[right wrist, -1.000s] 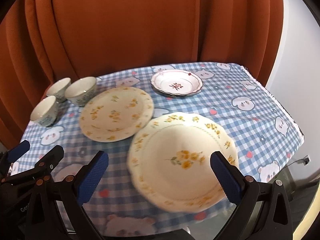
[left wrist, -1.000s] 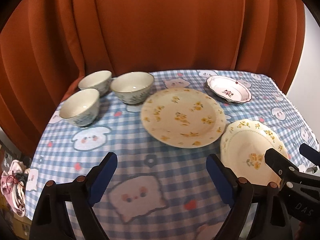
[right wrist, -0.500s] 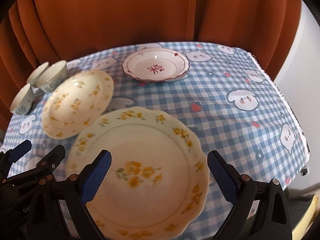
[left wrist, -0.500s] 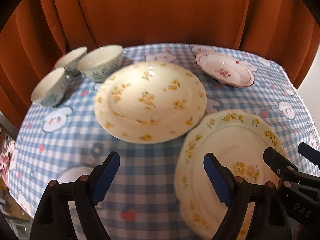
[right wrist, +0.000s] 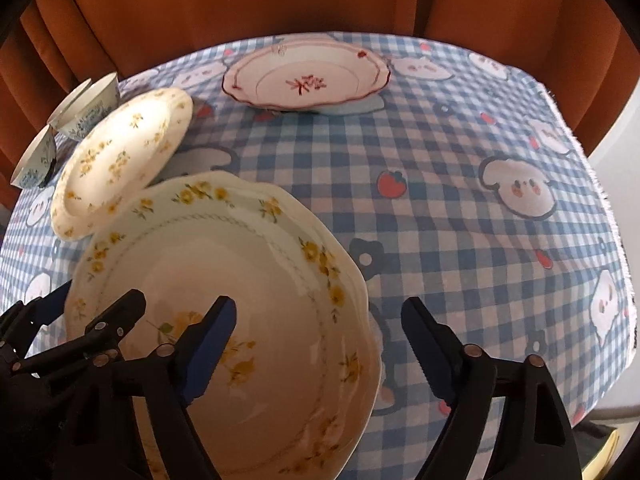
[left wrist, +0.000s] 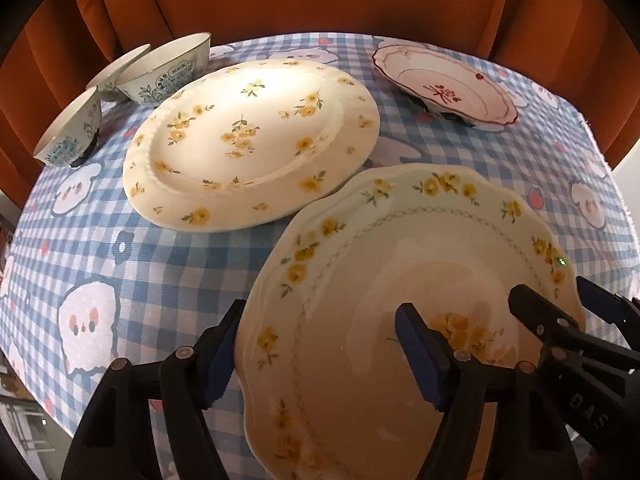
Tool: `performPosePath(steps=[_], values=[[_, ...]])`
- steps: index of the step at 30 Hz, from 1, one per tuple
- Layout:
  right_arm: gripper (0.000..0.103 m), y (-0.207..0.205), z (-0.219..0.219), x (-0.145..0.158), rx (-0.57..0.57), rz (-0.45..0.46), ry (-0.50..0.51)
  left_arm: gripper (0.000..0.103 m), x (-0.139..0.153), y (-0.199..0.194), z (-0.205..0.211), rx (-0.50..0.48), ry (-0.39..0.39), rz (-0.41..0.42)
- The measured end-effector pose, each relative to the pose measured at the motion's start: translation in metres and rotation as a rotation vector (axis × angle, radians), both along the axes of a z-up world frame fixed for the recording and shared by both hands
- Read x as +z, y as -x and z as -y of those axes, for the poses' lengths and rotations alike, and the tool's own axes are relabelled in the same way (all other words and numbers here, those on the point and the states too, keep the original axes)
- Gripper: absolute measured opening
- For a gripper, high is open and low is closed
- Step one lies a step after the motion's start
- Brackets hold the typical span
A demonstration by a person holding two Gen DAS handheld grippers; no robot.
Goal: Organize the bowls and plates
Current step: 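Lift the scalloped plate with the right gripper and carry it toward the bowls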
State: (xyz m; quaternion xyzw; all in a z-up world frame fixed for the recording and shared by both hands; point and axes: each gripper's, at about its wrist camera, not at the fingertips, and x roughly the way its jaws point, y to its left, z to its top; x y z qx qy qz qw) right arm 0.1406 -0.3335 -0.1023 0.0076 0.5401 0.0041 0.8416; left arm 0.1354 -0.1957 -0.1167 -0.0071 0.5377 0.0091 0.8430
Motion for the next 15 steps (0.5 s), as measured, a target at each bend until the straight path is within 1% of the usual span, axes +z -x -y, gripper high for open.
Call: performPosePath(steps=[1, 6, 11, 12, 13, 15], values=[[0.074, -0.001, 0.001, -0.002, 0.007, -0.008, -0.002, 0.077, -0.001, -0.001, 0.001, 0.008, -0.003, 0.001], [0.069, -0.005, 0.002, -0.011, 0.043, -0.039, -0.029, 0.079, -0.003, -0.001, 0.003, 0.028, -0.017, -0.002], [0.067, -0.006, 0.004, -0.014, 0.054, -0.037, -0.07, 0.08, -0.005, -0.003, 0.001, 0.047, 0.018, -0.01], [0.065, -0.006, 0.004, -0.015, 0.059, -0.037, -0.083, 0.08, -0.005, -0.003, 0.0, 0.05, 0.026, -0.012], [0.064, -0.006, 0.003, -0.015, 0.065, -0.037, -0.09, 0.08, -0.005, -0.002, 0.0, 0.051, 0.026, -0.012], [0.064, -0.006, 0.003, -0.015, 0.066, -0.039, -0.091, 0.08, -0.005, -0.001, 0.0, 0.044, 0.028, -0.018]])
